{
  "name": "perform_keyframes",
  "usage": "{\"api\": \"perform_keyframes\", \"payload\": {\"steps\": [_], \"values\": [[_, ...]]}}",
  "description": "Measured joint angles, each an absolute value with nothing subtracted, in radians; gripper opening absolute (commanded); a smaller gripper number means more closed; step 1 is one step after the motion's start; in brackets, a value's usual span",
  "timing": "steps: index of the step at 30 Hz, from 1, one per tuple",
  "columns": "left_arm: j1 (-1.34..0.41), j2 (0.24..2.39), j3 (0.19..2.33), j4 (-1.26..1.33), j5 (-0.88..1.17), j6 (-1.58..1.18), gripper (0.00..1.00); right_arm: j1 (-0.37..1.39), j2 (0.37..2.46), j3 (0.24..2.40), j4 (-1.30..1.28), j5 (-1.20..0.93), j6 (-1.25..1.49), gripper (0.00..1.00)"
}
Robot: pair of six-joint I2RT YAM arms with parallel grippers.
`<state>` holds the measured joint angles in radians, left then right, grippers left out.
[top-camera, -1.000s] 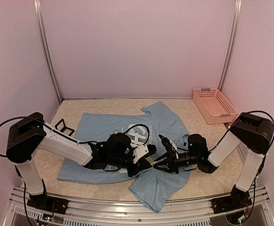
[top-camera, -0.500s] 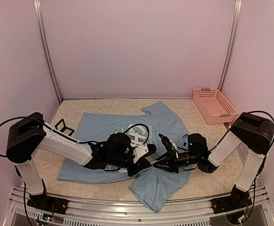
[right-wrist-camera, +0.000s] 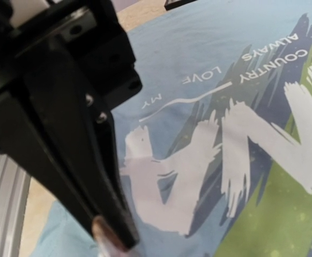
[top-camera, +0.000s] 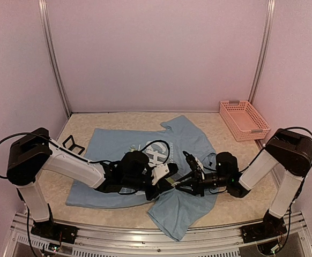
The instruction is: Pin the brooch onto the clothing
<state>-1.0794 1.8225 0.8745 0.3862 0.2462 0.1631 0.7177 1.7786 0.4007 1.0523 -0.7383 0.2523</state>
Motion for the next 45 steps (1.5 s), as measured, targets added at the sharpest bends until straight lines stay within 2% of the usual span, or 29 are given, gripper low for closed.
{"api": "perform_keyframes", "payload": {"steps": [14,19,20,24,27,30,32,36,38,41,45], "values": [[-1.102,1.812,0.863,0.365,0.176,0.170,0.00,0.697,1.692,0.383,1.018,-0.733,0.218,0.39],[-1.129,1.812,0.859,0.343,0.037,0.211,0.00,0.693,1.641,0.378,0.965,-0.725,0.198,0.41],[-1.146,1.812,0.859,0.336,-0.010,0.230,0.02,0.693,1.626,0.378,0.951,-0.716,0.192,0.42],[-1.242,1.811,0.859,0.298,-0.161,0.324,0.20,0.691,1.571,0.378,0.888,-0.668,0.163,0.43],[-1.291,1.801,0.859,0.244,-0.184,0.379,0.32,0.691,1.537,0.378,0.841,-0.633,0.143,0.44],[-1.306,1.788,0.883,0.146,-0.147,0.392,0.36,0.691,1.499,0.378,0.784,-0.586,0.136,0.47],[-1.311,1.788,0.930,0.064,-0.118,0.385,0.36,0.691,1.470,0.379,0.733,-0.540,0.141,0.43],[-1.305,1.742,0.957,-0.001,-0.105,0.322,0.40,0.687,1.468,0.440,0.547,-0.392,0.191,0.26],[-1.265,1.694,0.936,0.006,-0.114,0.248,0.39,0.678,1.494,0.490,0.459,-0.323,0.214,0.21],[-1.102,1.645,0.911,0.033,-0.140,0.069,0.38,0.655,1.569,0.579,0.334,-0.224,0.244,0.18],[-0.885,1.697,0.910,0.054,-0.196,-0.147,0.38,0.617,1.682,0.680,0.197,-0.116,0.253,0.17]]}}
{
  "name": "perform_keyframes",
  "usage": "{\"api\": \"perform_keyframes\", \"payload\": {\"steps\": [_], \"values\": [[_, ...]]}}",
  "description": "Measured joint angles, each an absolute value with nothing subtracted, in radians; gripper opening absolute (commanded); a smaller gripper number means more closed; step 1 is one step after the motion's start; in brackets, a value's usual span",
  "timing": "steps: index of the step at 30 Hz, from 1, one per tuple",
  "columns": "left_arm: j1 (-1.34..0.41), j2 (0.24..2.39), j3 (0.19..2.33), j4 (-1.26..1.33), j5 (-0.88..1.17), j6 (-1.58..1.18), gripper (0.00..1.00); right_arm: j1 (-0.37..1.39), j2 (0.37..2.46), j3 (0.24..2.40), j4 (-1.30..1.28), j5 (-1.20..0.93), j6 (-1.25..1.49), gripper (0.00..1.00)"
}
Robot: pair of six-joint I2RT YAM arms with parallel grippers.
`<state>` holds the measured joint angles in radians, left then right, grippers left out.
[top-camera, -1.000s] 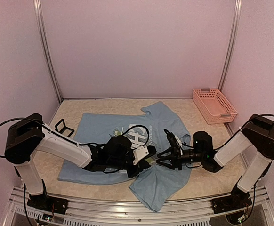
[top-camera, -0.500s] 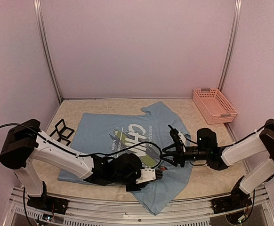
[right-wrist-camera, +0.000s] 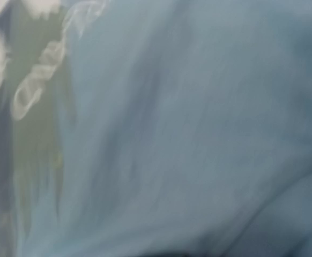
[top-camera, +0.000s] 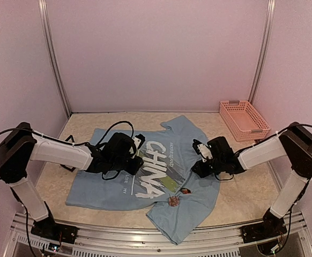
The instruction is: Pin the brooch onto the clothing
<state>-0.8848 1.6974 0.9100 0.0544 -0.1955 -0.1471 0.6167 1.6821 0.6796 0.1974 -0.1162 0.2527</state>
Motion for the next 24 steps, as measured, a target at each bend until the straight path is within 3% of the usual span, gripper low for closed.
{"api": "perform_keyframes", "payload": {"steps": [8,14,19,24], "values": [[-0.714,1.956,1.053,0.027,-0.269,-0.315,0.39,0.501,1.902,0.992,0.080,-0.015,0.173,0.16],[-0.616,2.028,1.140,0.040,-0.295,-0.330,0.39,0.439,2.014,1.209,-0.060,0.026,0.098,0.16],[-0.590,2.052,1.167,0.043,-0.319,-0.326,0.39,0.498,1.901,1.181,-0.166,0.071,0.050,0.12],[-0.589,2.063,1.171,0.073,-0.322,-0.314,0.39,0.765,1.655,0.971,-0.192,0.031,0.105,0.06]]}}
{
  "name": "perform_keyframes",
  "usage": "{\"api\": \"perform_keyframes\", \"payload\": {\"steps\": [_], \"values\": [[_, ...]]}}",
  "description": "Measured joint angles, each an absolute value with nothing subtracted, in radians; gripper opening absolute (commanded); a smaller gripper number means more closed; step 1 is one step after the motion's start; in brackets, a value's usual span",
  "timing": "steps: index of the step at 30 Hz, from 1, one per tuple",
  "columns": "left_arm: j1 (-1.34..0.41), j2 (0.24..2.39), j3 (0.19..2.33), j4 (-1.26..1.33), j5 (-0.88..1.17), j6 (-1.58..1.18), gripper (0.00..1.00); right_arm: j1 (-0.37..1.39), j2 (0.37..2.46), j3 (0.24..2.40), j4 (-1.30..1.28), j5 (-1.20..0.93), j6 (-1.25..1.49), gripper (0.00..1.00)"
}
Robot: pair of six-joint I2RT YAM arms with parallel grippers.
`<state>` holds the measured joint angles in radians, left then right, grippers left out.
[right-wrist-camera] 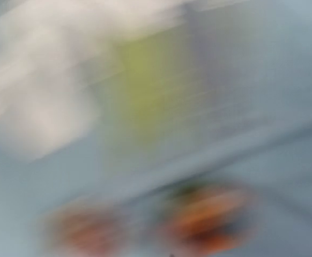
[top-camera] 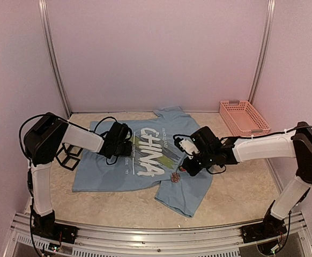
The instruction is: Pin the brooch onto the clothing
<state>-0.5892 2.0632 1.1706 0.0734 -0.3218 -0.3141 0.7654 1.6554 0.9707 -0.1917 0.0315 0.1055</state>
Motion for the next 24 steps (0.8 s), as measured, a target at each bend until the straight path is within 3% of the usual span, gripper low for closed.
{"api": "perform_keyframes", "payload": {"steps": [3,9,16,24], "values": [[-0.589,2.068,1.171,0.086,-0.322,-0.309,0.39,0.909,1.637,0.874,-0.198,-0.034,0.182,0.00],[-0.589,2.069,1.166,0.103,-0.321,-0.305,0.39,1.013,1.605,0.725,-0.168,-0.064,0.373,0.00],[-0.590,2.064,1.132,0.159,-0.319,-0.298,0.40,1.220,1.421,0.556,-0.181,-0.101,0.643,0.00],[-0.621,2.010,1.054,0.188,-0.330,-0.252,0.50,1.235,1.237,0.556,-0.454,-0.101,0.737,0.01]]}}
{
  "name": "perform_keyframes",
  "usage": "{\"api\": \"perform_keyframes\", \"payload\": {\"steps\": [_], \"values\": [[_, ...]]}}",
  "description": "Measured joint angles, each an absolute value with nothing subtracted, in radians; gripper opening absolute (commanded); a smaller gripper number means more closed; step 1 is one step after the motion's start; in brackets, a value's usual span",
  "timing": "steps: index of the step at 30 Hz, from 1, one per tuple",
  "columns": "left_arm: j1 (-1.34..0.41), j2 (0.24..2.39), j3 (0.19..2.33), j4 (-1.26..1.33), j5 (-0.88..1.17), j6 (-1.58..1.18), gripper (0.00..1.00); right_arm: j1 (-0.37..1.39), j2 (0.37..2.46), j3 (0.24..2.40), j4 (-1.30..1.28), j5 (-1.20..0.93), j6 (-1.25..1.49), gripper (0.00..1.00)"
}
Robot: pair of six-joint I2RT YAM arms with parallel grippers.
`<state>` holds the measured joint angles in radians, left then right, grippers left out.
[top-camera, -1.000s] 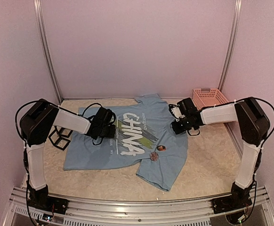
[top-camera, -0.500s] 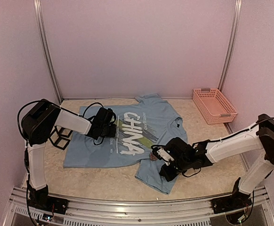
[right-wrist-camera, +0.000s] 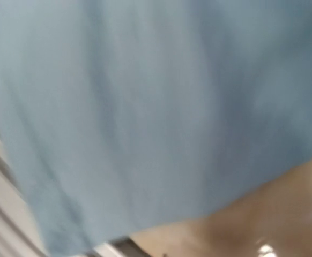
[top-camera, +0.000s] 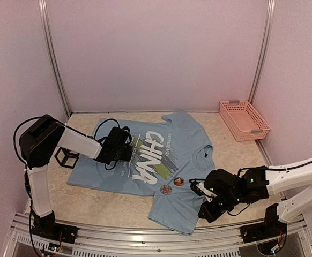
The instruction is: Pin the brooch onto the clothing
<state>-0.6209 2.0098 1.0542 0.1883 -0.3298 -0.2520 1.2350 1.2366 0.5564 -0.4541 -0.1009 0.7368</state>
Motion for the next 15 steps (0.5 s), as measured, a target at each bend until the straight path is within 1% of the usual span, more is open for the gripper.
{"api": "perform_keyframes", "payload": {"steps": [3,5,6,8,9,10,11,13,14,15], "values": [[-0.671,1.967,1.047,0.159,-0.361,-0.220,0.50,1.139,1.184,0.656,-0.488,-0.072,0.668,0.05],[-0.711,1.915,1.047,0.141,-0.385,-0.199,0.50,1.034,1.155,0.718,-0.466,-0.064,0.595,0.11],[-0.733,1.883,1.048,0.136,-0.400,-0.189,0.51,0.975,1.145,0.745,-0.447,-0.061,0.553,0.19],[-0.778,1.802,1.048,0.124,-0.429,-0.170,0.53,0.855,1.139,0.794,-0.403,-0.061,0.461,0.41],[-0.804,1.740,1.048,0.118,-0.443,-0.163,0.55,0.797,1.143,0.819,-0.381,-0.061,0.418,0.50],[-0.809,1.727,1.048,0.117,-0.445,-0.163,0.58,0.738,1.151,0.848,-0.364,-0.064,0.371,0.61],[-0.821,1.680,1.047,0.111,-0.450,-0.163,0.63,0.679,1.163,0.880,-0.346,-0.069,0.326,0.69],[-0.824,1.584,1.024,0.112,-0.459,-0.166,0.73,0.547,1.197,0.951,-0.298,-0.077,0.243,0.80],[-0.821,1.523,0.998,0.114,-0.469,-0.168,0.78,0.476,1.215,0.982,-0.269,-0.087,0.210,0.82],[-0.815,1.459,0.967,0.120,-0.482,-0.173,0.86,0.412,1.227,1.004,-0.242,-0.097,0.186,0.84]]}}
